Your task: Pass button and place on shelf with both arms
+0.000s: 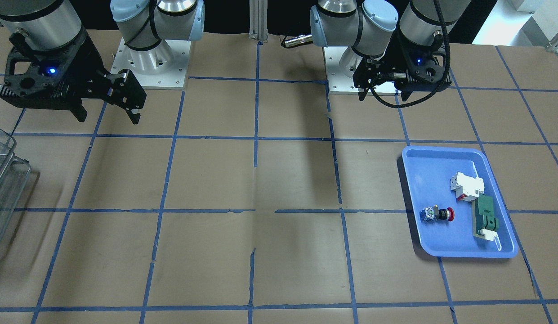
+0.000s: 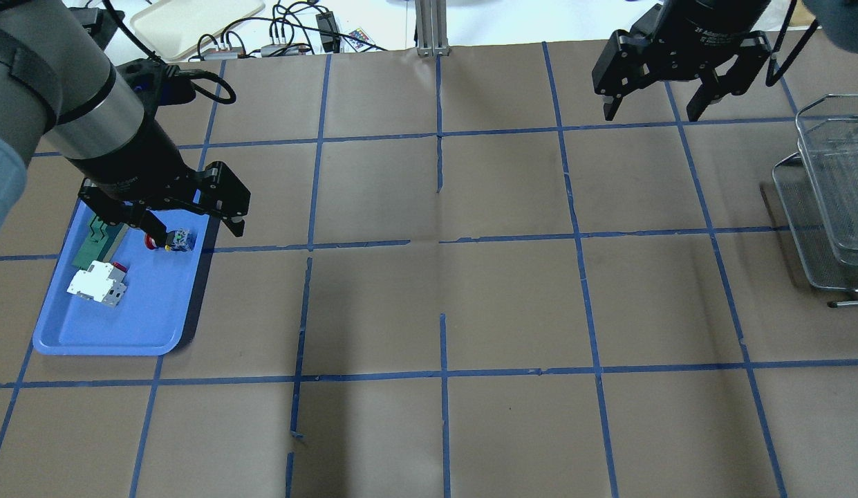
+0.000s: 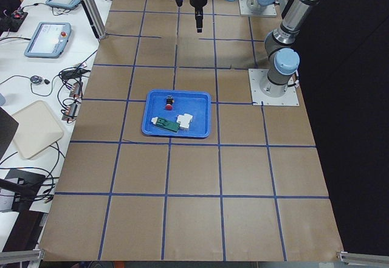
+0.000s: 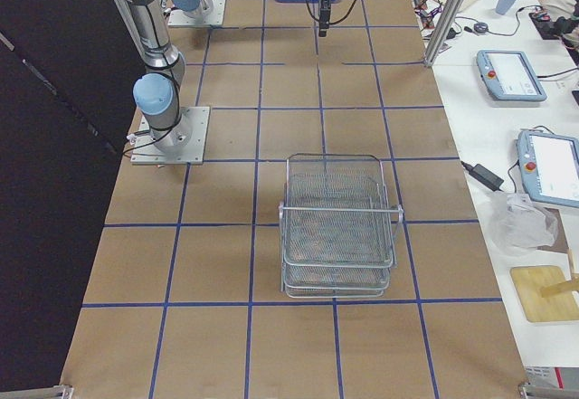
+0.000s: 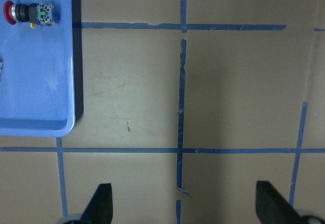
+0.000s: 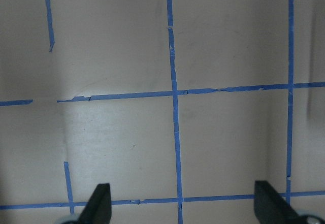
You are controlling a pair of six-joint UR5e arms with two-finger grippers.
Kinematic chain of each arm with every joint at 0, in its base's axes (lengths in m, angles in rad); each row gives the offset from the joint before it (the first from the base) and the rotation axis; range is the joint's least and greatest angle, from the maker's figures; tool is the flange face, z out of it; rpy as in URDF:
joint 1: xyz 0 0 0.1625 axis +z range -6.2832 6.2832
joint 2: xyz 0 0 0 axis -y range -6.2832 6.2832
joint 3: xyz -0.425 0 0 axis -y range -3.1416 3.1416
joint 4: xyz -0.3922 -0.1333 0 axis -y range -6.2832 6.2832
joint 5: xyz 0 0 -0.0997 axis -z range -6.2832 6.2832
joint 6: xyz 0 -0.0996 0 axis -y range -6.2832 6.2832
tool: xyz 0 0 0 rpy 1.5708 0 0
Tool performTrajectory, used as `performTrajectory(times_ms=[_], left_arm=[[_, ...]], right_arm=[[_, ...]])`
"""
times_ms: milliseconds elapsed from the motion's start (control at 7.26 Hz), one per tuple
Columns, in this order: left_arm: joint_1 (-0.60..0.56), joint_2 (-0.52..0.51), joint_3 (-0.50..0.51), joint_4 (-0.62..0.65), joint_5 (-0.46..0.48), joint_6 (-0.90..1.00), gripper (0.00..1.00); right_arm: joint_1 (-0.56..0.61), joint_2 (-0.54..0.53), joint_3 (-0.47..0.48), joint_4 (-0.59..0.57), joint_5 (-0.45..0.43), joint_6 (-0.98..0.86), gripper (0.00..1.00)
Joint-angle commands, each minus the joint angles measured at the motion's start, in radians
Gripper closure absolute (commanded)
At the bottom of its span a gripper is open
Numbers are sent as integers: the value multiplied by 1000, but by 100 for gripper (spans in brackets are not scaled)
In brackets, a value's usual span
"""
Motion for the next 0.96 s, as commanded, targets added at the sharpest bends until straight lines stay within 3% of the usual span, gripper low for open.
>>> performTrajectory(times_ms=[0, 826], left_arm=[[-3, 2, -1, 0, 3, 0, 0], [5, 2, -15, -9, 9, 0, 0]], right_arm=[[-2, -2, 0, 2, -11, -5, 0], [0, -17, 3, 0, -2, -15, 0]])
